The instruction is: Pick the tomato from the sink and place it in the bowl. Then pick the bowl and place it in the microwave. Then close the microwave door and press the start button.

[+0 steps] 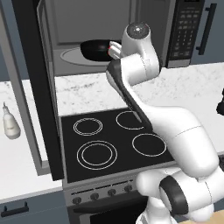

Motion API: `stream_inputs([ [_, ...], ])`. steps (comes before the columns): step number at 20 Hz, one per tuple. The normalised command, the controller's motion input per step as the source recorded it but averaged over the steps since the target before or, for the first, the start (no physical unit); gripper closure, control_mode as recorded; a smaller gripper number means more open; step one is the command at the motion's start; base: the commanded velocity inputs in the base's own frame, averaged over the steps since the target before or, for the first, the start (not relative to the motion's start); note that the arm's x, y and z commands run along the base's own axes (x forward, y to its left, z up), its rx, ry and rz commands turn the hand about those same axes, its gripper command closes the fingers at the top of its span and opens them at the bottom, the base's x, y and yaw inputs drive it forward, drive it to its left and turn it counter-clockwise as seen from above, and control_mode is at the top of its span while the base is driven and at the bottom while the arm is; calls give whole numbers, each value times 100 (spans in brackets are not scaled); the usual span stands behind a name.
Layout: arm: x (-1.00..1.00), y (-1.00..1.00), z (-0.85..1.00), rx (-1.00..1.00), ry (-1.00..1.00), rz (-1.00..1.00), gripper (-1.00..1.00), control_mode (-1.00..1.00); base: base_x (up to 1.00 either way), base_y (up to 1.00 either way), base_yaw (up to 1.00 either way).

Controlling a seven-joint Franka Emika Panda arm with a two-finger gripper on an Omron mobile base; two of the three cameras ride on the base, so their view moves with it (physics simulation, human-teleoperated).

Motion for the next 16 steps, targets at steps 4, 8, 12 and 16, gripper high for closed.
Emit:
stream_inputs([
  [4, -33, -5, -15, -39, -13, -3, -100, -100, 0, 0, 0],
  [8, -23, -1, -47, -40, -18, -7, -100, -100, 0, 0, 0],
  [12, -33, 0, -55, -41, -20, -9, -100, -100, 0, 0, 0],
  [16, -35, 0, -74, -41, -14, -6, -100, -100, 0, 0, 0],
])
